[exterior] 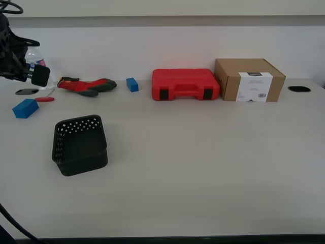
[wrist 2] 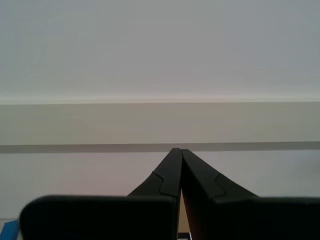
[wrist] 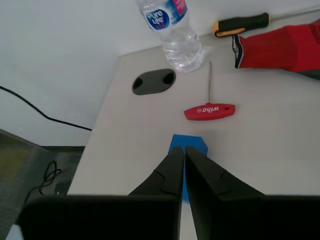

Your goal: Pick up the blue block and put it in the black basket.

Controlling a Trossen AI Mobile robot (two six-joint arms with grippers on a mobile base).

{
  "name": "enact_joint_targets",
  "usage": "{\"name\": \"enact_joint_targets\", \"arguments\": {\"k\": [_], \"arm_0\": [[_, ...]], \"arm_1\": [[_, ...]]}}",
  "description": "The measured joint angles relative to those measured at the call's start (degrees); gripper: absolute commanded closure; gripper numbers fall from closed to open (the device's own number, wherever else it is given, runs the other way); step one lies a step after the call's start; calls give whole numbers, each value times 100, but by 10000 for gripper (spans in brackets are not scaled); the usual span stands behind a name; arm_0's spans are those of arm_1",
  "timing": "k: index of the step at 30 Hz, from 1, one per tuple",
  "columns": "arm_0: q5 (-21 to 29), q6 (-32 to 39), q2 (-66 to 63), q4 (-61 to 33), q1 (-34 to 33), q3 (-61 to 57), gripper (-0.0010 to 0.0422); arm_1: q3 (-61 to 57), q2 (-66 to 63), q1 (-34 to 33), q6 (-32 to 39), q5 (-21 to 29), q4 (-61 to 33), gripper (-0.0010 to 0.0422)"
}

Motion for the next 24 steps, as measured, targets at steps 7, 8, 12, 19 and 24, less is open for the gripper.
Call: {"name": "enact_joint_targets", "arguments": {"k": [7,8,12,19,24], "arm_0": [[-2,0,0,0,2,0,413],[-2,0,0,0,0,0,413],[-2,0,0,-2,2,0,413],[-2,0,0,-28,2,0,413],[-4,0,0,-118,4,0,413]], "arm_1": [[2667,1475,219,313,-9,-2721,412],[2920,1600,256,341,-4,-2935,409],[3679,1902,389,444,114,-3689,359],[4133,2111,546,398,234,-4378,108],[4360,2756,553,-221,372,-4356,33]]}}
